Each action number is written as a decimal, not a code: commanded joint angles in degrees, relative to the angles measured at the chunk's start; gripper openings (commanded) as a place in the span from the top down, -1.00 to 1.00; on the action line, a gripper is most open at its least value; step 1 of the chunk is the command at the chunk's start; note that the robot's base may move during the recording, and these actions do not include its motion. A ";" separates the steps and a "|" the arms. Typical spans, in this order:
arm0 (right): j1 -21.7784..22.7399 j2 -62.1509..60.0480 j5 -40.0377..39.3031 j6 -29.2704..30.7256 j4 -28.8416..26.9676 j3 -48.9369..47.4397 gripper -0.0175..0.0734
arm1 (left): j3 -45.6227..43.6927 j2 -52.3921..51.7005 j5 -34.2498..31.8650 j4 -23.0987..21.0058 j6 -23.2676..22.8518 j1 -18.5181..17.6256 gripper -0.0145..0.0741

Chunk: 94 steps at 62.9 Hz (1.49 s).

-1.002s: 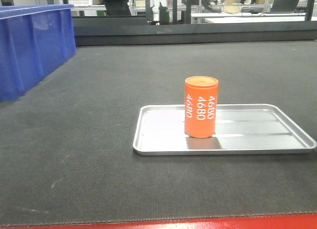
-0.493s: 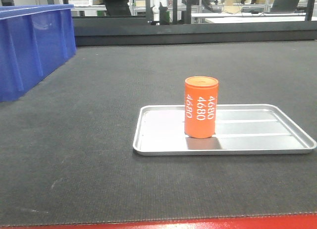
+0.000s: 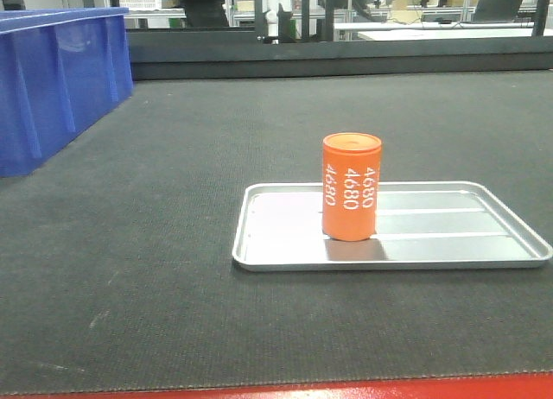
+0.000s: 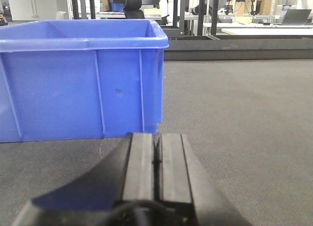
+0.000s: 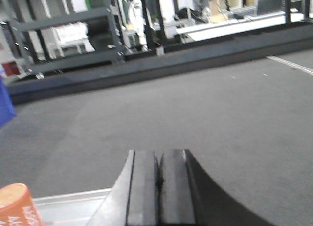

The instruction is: Grab orange capacitor from left shelf to right conveyor

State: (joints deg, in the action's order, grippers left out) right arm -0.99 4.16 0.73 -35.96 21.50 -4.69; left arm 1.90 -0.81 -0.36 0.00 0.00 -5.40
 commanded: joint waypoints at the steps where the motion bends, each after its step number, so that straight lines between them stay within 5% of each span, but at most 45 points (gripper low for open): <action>1: 0.28 0.45 -6.53 2.78 -3.60 -0.92 0.49 | -0.45 0.58 -4.80 -0.31 0.00 -0.25 0.91; 10: 0.28 0.45 -7.25 28.15 -22.93 0.91 0.49 | -0.45 0.58 -4.80 -0.31 0.00 -0.25 0.91; 15: 0.80 0.45 -9.75 36.91 -25.17 2.48 0.49 | -0.45 0.58 -4.80 -0.31 0.00 -0.25 0.91; 25: 1.50 -3.20 -13.36 33.74 -25.17 6.77 0.49 | -0.45 0.58 -4.80 -0.31 0.00 -0.25 0.91; 33: 1.50 -5.89 -8.20 31.47 -23.26 6.58 0.49 | -0.45 0.58 -4.80 -0.31 0.00 -0.25 0.91; 94: 1.50 -5.89 -9.71 31.40 -21.50 6.58 0.49 | -0.45 0.58 -4.80 -0.31 0.00 -0.25 0.91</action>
State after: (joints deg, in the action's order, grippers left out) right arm 0.18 -0.57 -3.41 -4.58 -0.63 1.79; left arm 1.90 -0.81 -0.36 0.00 0.00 -5.40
